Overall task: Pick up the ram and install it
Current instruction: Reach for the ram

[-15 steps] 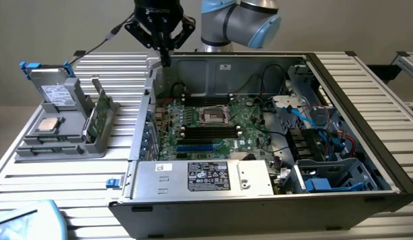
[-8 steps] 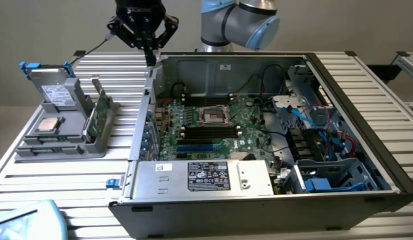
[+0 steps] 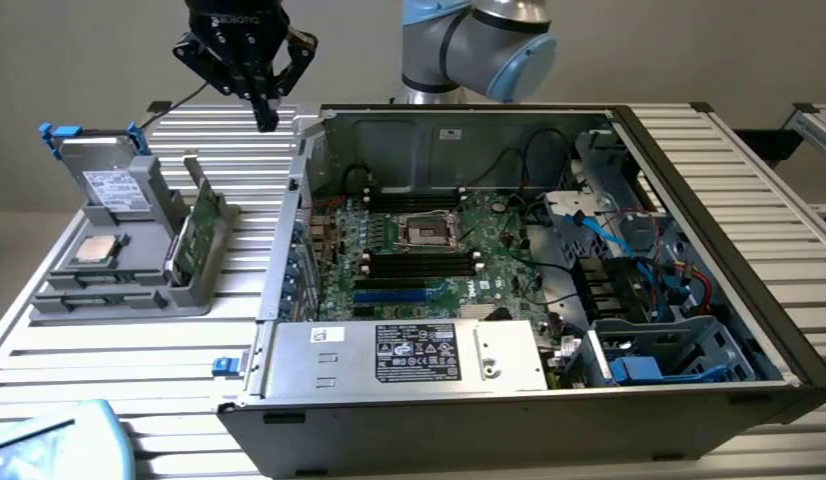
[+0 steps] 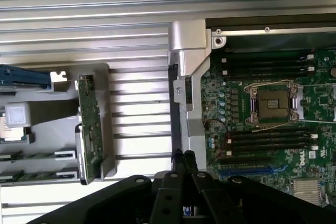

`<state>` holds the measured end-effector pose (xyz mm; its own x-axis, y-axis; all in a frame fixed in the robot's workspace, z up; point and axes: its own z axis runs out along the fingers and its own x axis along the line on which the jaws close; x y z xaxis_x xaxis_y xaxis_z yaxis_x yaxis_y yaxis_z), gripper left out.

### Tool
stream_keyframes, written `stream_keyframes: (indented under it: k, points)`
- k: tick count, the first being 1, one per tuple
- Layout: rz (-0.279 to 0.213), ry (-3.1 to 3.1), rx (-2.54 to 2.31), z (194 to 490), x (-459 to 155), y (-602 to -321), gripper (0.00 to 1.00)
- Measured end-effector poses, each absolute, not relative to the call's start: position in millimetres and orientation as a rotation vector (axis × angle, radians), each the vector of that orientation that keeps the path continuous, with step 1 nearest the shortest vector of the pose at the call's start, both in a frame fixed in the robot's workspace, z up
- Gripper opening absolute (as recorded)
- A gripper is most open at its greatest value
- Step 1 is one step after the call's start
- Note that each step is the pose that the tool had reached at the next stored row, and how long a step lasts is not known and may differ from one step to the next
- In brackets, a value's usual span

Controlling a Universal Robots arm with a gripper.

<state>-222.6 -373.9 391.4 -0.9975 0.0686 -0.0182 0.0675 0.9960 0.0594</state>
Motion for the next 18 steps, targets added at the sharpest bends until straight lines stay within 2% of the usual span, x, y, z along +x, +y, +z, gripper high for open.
stream_keyframes:
  k: [18]
  points:
    - [0.095, 3.131, 0.107, 386.4, -304.7, -372.7, 0.11]
